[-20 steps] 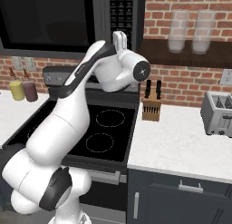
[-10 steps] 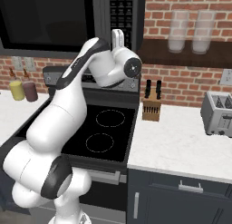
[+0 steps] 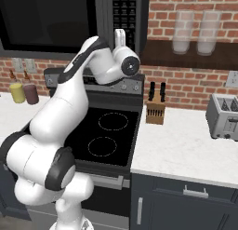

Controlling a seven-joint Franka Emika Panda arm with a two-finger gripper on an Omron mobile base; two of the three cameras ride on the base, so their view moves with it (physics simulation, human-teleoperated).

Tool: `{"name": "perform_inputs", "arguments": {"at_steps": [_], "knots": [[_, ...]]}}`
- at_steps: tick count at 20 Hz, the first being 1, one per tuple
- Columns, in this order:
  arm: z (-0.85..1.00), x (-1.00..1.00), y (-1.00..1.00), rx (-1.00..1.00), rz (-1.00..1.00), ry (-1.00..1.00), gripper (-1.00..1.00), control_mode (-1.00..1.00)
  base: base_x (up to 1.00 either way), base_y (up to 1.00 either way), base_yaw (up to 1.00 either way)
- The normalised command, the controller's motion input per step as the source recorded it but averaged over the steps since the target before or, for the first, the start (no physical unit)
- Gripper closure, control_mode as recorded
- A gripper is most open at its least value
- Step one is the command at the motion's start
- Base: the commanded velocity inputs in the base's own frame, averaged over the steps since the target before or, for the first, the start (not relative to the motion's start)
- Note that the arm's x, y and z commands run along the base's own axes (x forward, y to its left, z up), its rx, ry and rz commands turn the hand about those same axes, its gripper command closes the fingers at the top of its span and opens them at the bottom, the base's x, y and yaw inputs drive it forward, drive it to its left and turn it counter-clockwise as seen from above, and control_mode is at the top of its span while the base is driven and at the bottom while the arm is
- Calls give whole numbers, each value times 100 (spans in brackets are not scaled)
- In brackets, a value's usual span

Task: Open the microwave, place the bowl with waffle inside the microwave, then close the microwave door and turn it on.

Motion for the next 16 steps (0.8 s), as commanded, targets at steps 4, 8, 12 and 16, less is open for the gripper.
{"name": "perform_inputs", "arguments": {"at_steps": [4, 8, 12, 16], "knots": [[-14, 41, 17, -3, -4, 1, 100, -100, 0, 0, 0], [-18, 58, 4, -1, -3, 0, 100, -100, 0, 0, 0], [-33, 57, 2, 0, 0, 0, 100, -100, 0, 0, 0], [-90, 84, 10, 0, -2, -9, 100, -100, 0, 0, 0]]}}
